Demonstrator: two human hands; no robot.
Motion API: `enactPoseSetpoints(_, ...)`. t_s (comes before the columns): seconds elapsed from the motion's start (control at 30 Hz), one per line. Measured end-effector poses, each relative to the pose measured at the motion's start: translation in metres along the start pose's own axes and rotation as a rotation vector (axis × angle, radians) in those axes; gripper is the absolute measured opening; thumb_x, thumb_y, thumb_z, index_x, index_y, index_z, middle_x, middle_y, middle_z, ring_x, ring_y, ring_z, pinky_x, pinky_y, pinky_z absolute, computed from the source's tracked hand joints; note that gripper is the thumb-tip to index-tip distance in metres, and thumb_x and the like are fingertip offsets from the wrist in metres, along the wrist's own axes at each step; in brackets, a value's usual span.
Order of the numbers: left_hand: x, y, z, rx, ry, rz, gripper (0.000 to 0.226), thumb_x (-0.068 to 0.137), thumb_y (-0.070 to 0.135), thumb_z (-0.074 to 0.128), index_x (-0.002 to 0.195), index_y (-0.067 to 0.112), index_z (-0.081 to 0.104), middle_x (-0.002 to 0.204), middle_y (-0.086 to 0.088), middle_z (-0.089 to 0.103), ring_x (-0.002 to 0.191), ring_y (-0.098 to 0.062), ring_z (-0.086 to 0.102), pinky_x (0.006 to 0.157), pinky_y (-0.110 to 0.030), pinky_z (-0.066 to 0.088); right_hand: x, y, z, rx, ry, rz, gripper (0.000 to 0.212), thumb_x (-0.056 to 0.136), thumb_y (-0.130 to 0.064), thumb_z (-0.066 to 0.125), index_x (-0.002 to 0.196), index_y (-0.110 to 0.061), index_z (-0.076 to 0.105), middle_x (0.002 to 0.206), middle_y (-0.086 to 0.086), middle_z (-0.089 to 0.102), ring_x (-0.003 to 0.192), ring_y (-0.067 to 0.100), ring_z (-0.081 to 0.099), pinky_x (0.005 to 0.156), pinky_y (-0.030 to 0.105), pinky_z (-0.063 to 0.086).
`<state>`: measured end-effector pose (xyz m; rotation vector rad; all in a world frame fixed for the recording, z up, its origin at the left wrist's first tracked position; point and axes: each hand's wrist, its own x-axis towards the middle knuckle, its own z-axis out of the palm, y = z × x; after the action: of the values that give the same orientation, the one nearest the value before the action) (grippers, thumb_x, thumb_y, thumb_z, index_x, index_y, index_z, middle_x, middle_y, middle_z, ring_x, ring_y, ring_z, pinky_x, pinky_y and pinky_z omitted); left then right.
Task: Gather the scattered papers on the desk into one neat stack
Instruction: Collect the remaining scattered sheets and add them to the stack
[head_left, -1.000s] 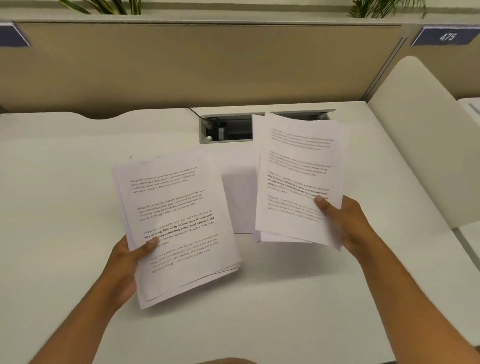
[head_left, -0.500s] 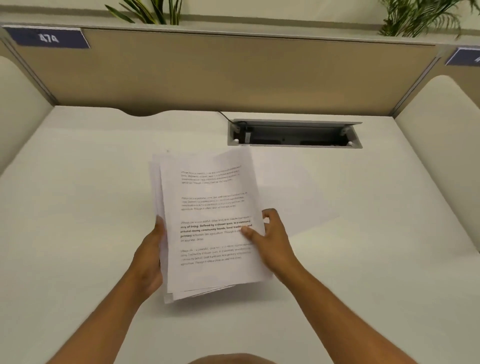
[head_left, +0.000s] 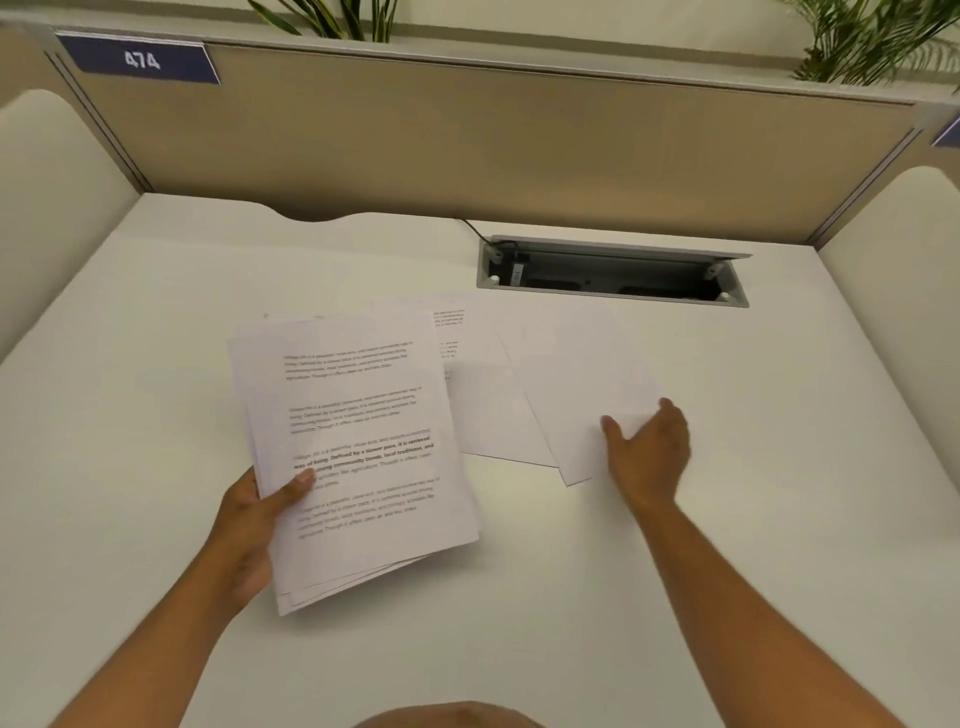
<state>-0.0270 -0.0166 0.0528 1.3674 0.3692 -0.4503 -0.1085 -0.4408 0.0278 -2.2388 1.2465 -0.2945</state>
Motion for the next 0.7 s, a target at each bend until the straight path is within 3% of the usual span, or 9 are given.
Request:
enactPoseSetpoints(0.1, 0.002, 0.000, -0.010, -0.007, 0.025, -0.010, 0.045, 0.099, 0.007, 0.070, 0.143, 0.015, 0.068, 0.130, -0.010, 0.082, 0.121, -0.039, 0.075, 0.104, -0.054, 0.056, 0.010, 0.022, 0.004, -0.155, -0.048, 0.009, 0.102, 0.097, -0.057, 0.061, 0.163, 0.004, 0.013, 0.170, 0.024, 0.022, 0.160, 0.037, 0.015, 0.128, 0.057, 0.015)
enactPoseSetpoints(0.23, 0.004, -0.002, -0.012, -0.010, 0.024, -0.015, 0.044, 0.101, 0.008, 0.069, 0.143, 0.017, 0.068, 0.127, -0.007, 0.083, 0.119, -0.036, 0.076, 0.099, -0.051, 0.059, 0.008, 0.027, 0.013, -0.109, -0.003, -0.022, 0.097, 0.099, -0.056, 0.057, 0.163, 0.003, 0.014, 0.170, 0.023, 0.024, 0.161, 0.036, 0.017, 0.128, 0.057, 0.012)
enactPoseSetpoints(0.37, 0.005, -0.003, -0.007, -0.003, -0.003, -0.007, 0.043, 0.100, 0.009, 0.070, 0.142, 0.019, 0.069, 0.127, -0.006, 0.084, 0.112, -0.031, 0.080, 0.086, -0.045, 0.067, 0.005, 0.022, 0.009, 0.145, 0.075, 0.037, 0.079, 0.095, -0.032, 0.073, 0.158, -0.008, 0.031, 0.155, 0.014, 0.053, 0.144, 0.037, 0.048, 0.123, 0.050, 0.028)
enactPoseSetpoints(0.43, 0.005, -0.003, -0.005, -0.007, -0.012, -0.003, 0.042, 0.100, 0.010, 0.070, 0.141, 0.019, 0.069, 0.126, -0.005, 0.084, 0.112, -0.031, 0.080, 0.083, -0.044, 0.067, 0.002, 0.010, -0.003, 0.417, 0.127, 0.121, 0.067, 0.093, -0.015, 0.075, 0.152, -0.015, 0.042, 0.139, 0.014, 0.066, 0.127, 0.037, 0.062, 0.109, 0.043, 0.047)
enactPoseSetpoints(0.5, 0.005, -0.003, -0.005, -0.013, -0.022, -0.005, 0.044, 0.099, 0.010, 0.071, 0.141, 0.018, 0.069, 0.126, -0.007, 0.084, 0.111, -0.032, 0.080, 0.079, -0.044, 0.070, -0.002, -0.008, -0.020, 0.614, 0.233, 0.124, 0.058, 0.093, -0.006, 0.074, 0.145, -0.017, 0.050, 0.120, 0.009, 0.072, 0.107, 0.028, 0.069, 0.101, 0.042, 0.057)
enactPoseSetpoints(0.6, 0.005, -0.002, -0.007, -0.018, -0.024, -0.008, 0.046, 0.097, 0.011, 0.071, 0.142, 0.017, 0.069, 0.128, -0.009, 0.083, 0.112, -0.034, 0.080, 0.080, -0.045, 0.070, -0.015, -0.037, -0.045, 0.659, 0.353, -0.128, 0.049, 0.093, -0.003, 0.075, 0.136, -0.016, 0.057, 0.121, 0.010, 0.074, 0.106, 0.018, 0.070, 0.099, 0.032, 0.060)
enactPoseSetpoints(0.7, 0.006, -0.002, -0.008, -0.024, -0.017, -0.010, 0.047, 0.097, 0.011, 0.071, 0.144, 0.017, 0.068, 0.131, -0.009, 0.082, 0.121, -0.039, 0.076, 0.085, -0.048, 0.069, -0.035, -0.051, -0.053, 0.492, 0.282, -0.552, 0.057, 0.087, 0.012, 0.072, 0.133, -0.020, 0.060, 0.133, 0.010, 0.070, 0.122, 0.016, 0.066, 0.107, 0.024, 0.053)
